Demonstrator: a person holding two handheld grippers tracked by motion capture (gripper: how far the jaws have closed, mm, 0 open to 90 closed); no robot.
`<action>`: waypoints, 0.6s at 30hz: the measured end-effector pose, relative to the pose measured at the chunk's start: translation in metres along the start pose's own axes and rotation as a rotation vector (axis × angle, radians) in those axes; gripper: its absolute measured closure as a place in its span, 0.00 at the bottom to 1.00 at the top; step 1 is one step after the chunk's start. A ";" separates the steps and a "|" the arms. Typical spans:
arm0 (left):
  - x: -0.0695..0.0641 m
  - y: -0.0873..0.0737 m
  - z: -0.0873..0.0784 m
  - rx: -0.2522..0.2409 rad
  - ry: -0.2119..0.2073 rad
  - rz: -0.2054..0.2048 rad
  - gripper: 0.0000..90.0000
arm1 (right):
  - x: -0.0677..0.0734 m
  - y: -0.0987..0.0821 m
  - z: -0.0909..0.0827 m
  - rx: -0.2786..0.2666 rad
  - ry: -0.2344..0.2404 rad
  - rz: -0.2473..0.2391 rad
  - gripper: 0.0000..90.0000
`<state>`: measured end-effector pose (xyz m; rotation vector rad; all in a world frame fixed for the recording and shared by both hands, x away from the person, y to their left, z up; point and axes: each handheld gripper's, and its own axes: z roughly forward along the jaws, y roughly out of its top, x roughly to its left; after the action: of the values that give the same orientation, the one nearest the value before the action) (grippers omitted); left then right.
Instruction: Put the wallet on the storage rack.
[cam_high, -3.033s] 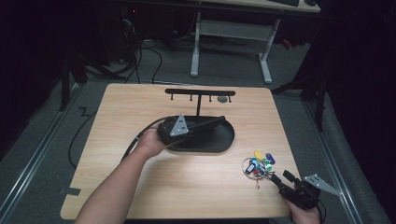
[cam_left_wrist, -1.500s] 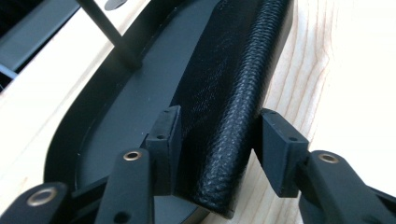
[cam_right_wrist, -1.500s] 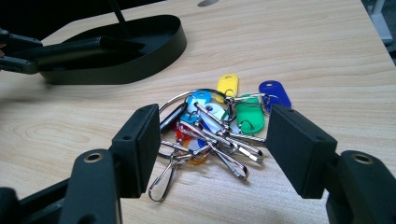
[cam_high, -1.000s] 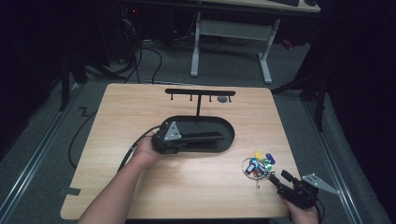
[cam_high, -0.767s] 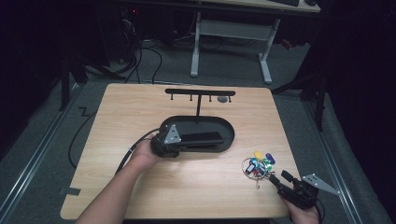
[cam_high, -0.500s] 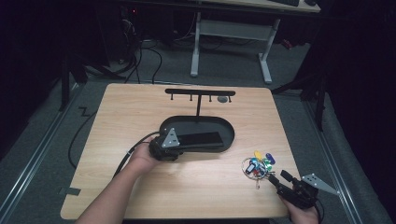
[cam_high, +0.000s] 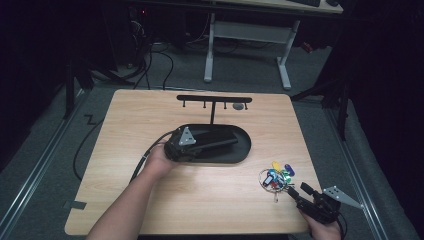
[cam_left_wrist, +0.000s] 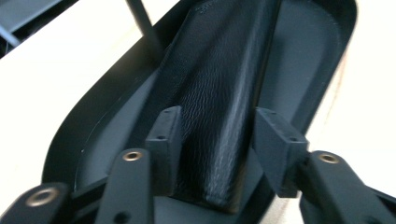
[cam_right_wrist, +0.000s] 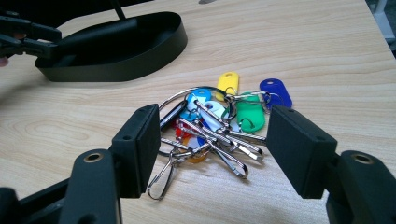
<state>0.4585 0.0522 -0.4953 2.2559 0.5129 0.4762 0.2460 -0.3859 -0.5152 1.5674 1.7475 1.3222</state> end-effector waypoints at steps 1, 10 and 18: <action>0.001 0.000 -0.001 0.000 0.002 -0.014 0.61 | 0.000 0.000 0.000 0.000 0.000 0.000 0.40; 0.001 -0.010 -0.015 -0.026 0.007 -0.063 0.57 | 0.000 0.000 -0.001 -0.002 -0.001 -0.007 0.40; -0.012 -0.022 -0.039 -0.067 0.034 -0.070 0.53 | 0.003 0.000 0.001 0.003 0.004 -0.010 0.40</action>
<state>0.4247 0.0833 -0.4895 2.1615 0.5832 0.4897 0.2464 -0.3830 -0.5146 1.5562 1.7583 1.3194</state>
